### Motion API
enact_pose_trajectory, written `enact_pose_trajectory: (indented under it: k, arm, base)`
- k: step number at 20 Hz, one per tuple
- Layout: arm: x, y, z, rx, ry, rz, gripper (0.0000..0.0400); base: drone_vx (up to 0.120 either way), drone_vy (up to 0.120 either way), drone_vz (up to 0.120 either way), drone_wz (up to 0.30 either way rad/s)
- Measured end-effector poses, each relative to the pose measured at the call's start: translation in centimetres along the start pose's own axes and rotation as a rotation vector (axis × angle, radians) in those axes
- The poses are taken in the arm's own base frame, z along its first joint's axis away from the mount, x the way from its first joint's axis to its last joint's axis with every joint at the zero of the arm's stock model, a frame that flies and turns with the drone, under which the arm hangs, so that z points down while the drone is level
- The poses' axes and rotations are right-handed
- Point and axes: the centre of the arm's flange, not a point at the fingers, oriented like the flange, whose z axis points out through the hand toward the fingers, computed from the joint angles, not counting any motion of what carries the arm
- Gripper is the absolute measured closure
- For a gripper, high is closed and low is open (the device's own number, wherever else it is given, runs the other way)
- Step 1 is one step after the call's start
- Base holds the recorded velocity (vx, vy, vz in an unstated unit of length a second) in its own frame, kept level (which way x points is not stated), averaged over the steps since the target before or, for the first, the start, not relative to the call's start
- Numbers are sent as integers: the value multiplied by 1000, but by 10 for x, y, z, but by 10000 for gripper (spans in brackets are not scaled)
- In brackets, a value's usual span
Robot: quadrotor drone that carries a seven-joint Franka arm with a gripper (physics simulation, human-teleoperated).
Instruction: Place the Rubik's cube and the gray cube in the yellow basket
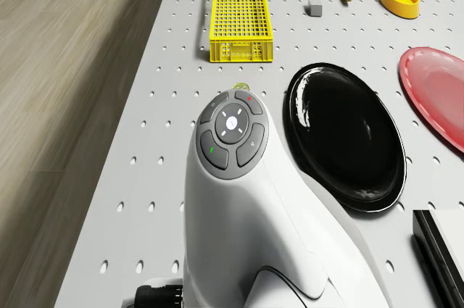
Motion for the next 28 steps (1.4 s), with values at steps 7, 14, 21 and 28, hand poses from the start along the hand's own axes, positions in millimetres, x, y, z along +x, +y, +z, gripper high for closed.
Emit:
enact_pose_trajectory:
  k: [7, 14, 21, 28]
  arm:
    - [0, 0, 0, -1, 2, 0, 0]
    - [0, 0, 0, -2, 2, 0, 0]
    - [0, 0, 0, -2, 2, 0, 0]
    - [0, 0, 0, -2, 2, 0, 0]
  base:
    - [120, 0, -120, 0]
    - [120, -34, -120, 0]
    - [120, -34, -120, 0]
    - [120, -40, -120, 0]
